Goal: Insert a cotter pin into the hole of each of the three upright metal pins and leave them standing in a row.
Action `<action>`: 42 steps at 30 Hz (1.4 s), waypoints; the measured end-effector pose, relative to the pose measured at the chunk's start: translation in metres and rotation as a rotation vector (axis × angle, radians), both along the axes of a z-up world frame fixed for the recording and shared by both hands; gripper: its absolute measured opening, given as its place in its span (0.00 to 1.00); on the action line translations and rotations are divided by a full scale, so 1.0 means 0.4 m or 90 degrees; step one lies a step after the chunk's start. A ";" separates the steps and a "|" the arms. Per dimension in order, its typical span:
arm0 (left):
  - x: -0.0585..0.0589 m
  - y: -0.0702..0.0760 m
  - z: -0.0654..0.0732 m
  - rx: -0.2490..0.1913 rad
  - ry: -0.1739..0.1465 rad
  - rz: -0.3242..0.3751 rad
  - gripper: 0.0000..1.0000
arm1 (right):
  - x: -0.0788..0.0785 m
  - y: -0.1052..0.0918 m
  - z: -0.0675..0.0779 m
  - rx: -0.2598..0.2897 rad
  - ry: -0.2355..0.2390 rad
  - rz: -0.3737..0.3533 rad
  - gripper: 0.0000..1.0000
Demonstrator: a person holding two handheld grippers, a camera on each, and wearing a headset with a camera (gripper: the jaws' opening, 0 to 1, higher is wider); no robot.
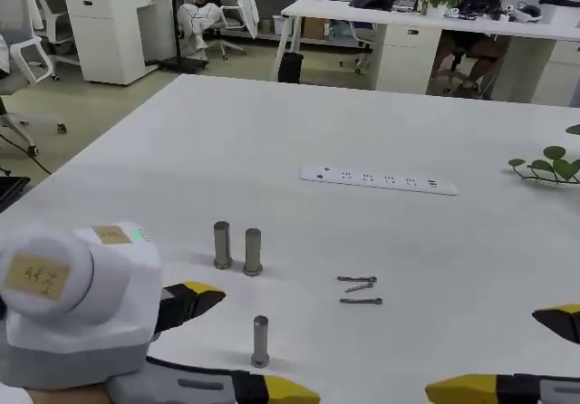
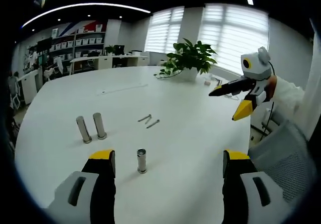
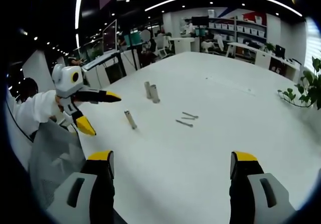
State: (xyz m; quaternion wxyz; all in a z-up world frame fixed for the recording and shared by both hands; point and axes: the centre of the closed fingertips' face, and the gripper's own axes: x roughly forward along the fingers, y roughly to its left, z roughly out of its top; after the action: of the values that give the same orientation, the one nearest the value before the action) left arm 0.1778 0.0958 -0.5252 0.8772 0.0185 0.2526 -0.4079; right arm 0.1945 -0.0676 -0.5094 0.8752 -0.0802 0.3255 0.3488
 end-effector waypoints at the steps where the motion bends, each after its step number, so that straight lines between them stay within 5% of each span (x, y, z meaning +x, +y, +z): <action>1: -0.004 0.001 -0.006 0.005 0.003 -0.004 0.91 | 0.000 -0.001 0.000 -0.001 0.000 0.001 0.95; 5: -0.030 -0.002 -0.018 -0.001 0.023 -0.027 0.97 | 0.004 0.001 0.008 -0.009 -0.014 0.028 0.88; 9: -0.048 -0.004 -0.008 -0.009 0.026 -0.041 0.99 | 0.024 -0.001 0.022 -0.020 -0.039 0.046 0.82; 14: -0.056 -0.001 0.001 -0.010 0.016 -0.040 0.99 | 0.050 0.008 0.043 -0.018 -0.050 0.082 0.62; 22: -0.039 0.013 0.007 -0.006 0.012 -0.012 0.99 | 0.120 0.017 0.035 -0.099 -0.070 0.168 0.60; 27: -0.039 0.011 0.013 -0.003 0.009 -0.005 0.99 | 0.161 0.024 0.013 -0.153 -0.062 0.231 0.57; 32: -0.033 0.003 0.035 -0.030 0.002 0.024 0.99 | 0.198 0.047 -0.002 -0.178 -0.063 0.285 0.55; 42: -0.030 0.004 0.060 -0.043 -0.015 0.063 0.96 | 0.250 0.086 -0.061 -0.227 -0.043 0.388 0.31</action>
State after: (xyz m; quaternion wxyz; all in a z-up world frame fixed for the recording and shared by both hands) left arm 0.1658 0.0976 -0.5011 0.8993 -0.0191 0.2289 -0.3723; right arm 0.2945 -0.0332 -0.5338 0.7133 -0.3364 0.3134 0.5290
